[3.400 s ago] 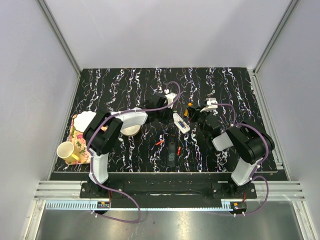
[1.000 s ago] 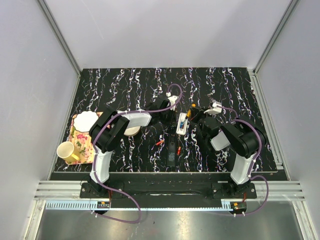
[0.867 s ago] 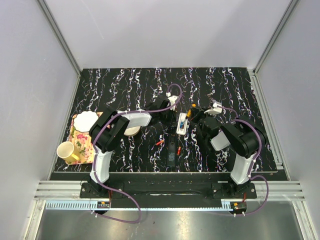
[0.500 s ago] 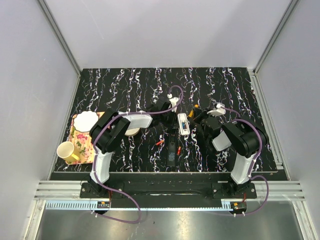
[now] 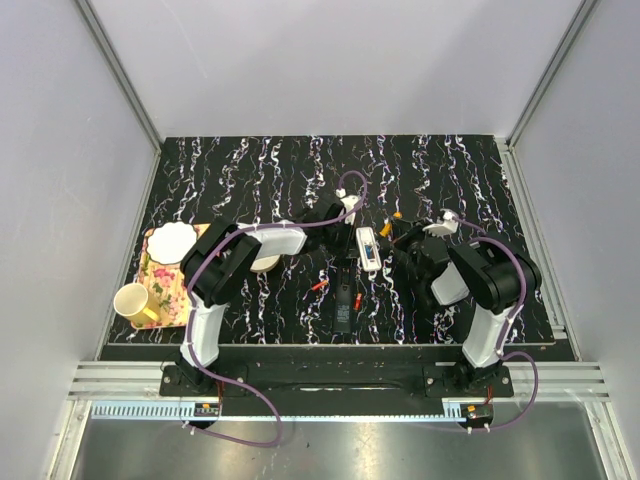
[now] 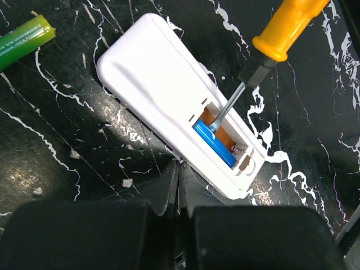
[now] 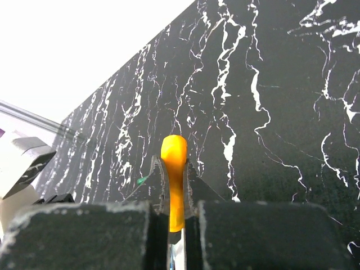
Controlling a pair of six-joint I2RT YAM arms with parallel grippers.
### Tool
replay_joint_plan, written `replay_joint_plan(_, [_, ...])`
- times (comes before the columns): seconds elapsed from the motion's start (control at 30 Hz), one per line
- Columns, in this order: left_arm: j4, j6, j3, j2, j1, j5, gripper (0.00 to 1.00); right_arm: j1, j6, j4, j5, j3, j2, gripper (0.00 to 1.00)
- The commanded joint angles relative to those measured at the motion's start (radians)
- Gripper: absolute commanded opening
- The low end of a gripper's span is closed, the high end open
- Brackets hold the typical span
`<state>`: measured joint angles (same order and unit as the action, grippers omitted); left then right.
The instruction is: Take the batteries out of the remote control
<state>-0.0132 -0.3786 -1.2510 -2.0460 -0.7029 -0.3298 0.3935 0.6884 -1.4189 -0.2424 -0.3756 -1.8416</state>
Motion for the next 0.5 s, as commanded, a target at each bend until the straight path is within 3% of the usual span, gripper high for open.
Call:
replay_joint_plan(0.0, [-0.01,-0.011,-0.053,-0.04,-0.023,-0.055,0.0,-0.039,0.14,-0.144,0.207,0.006,-0.065,0.0])
replay_joint_plan(0.47, [-0.005,-0.005,-0.056,-0.049,-0.024,-0.054,0.0,-0.064,0.201,-0.144,0.293,-0.046,-0.131,0.0])
